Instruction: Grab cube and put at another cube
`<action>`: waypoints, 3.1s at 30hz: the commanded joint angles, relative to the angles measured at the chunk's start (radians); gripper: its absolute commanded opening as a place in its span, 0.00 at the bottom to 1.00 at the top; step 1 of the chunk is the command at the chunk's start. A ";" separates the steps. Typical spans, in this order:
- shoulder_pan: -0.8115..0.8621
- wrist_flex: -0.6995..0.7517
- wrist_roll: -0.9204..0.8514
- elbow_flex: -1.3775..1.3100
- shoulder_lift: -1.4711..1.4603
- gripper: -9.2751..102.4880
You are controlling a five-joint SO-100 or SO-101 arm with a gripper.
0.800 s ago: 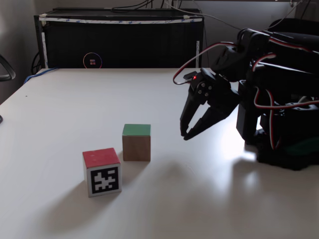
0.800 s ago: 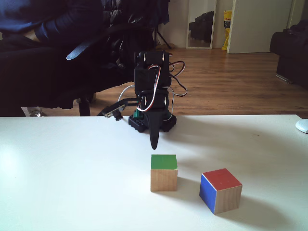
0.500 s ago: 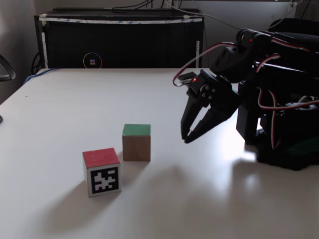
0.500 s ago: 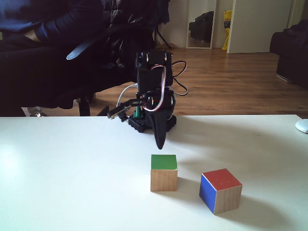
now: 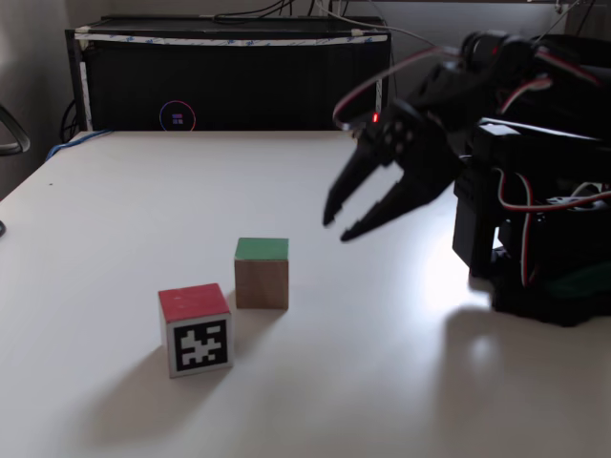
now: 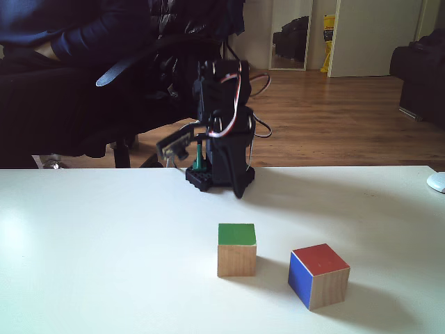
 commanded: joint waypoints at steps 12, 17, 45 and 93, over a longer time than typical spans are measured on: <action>0.005 -0.152 -0.063 -0.342 -0.522 0.34; 0.011 -0.118 -0.023 -0.522 -0.749 0.36; 0.064 -0.012 0.101 -0.888 -1.437 0.36; -0.075 0.132 0.272 -1.173 -1.534 0.17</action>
